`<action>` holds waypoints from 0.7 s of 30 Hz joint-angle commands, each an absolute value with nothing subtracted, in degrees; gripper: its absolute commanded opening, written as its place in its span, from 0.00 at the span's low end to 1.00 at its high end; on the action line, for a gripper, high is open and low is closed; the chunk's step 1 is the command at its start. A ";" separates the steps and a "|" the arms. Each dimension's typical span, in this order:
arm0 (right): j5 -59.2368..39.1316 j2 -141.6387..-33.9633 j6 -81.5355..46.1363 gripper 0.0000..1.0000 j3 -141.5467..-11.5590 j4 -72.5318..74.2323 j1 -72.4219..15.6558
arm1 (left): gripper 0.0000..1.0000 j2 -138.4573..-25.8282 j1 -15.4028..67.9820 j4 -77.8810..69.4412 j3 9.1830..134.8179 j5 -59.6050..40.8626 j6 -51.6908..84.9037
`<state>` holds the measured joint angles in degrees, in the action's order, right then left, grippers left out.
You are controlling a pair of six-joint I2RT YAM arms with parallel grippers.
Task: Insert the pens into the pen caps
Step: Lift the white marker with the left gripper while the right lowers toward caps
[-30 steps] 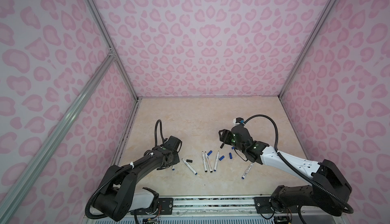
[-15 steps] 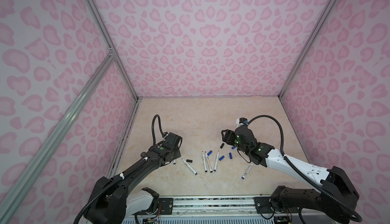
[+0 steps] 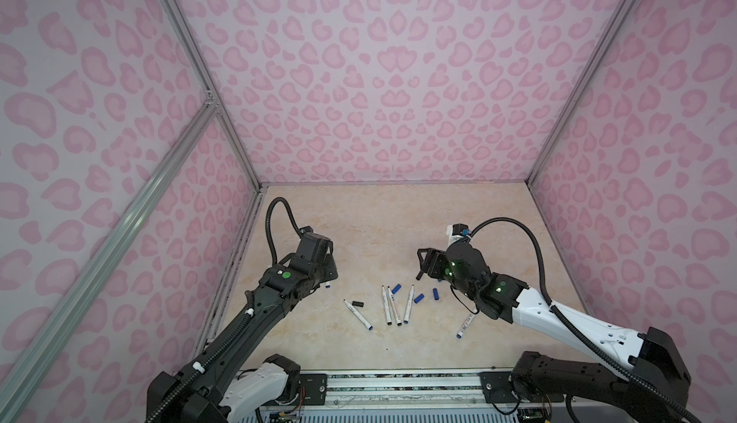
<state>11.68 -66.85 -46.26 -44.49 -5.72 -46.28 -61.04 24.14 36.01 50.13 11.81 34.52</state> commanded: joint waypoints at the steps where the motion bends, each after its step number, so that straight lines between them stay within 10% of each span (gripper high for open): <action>1: 14.00 -68.53 -45.62 0.75 -45.63 -5.16 -47.86 | 0.03 -60.00 22.87 37.20 51.57 11.01 33.05; 21: 13.59 -90.94 -43.21 0.65 -59.51 -2.42 -59.39 | 0.03 -64.71 18.28 26.00 48.45 14.66 38.04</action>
